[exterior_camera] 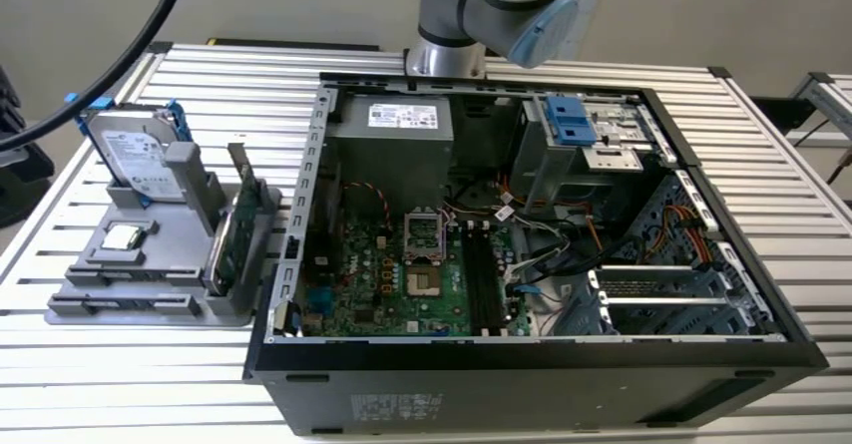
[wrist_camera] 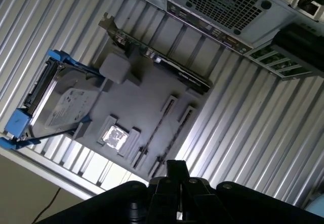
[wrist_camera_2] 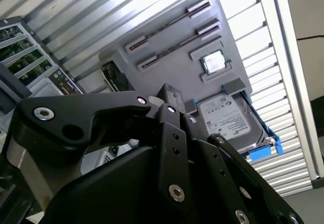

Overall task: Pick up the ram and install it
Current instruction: 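Pick up the ram and move it above insertion slot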

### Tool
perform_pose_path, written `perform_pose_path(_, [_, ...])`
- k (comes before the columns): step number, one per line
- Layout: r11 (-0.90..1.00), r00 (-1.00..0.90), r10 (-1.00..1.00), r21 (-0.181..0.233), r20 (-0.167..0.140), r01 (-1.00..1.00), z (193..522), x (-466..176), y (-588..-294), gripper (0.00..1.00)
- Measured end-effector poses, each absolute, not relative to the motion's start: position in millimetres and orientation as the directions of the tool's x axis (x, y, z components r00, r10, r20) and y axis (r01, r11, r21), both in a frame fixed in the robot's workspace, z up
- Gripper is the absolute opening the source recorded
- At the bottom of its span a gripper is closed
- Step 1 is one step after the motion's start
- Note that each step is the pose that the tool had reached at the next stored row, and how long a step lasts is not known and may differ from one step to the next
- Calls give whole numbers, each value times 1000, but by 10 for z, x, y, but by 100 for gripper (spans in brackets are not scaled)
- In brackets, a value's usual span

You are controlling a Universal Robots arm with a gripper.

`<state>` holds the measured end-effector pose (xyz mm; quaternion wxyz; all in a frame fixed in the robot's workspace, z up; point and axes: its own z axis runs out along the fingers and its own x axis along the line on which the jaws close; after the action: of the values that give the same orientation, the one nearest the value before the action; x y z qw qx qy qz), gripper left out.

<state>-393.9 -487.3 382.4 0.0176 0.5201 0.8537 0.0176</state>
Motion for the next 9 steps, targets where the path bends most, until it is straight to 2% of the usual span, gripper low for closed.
perform_pose_path(9, [392, -392, 920, 49, -12, 919, 3817, -3939, -4873, 0])
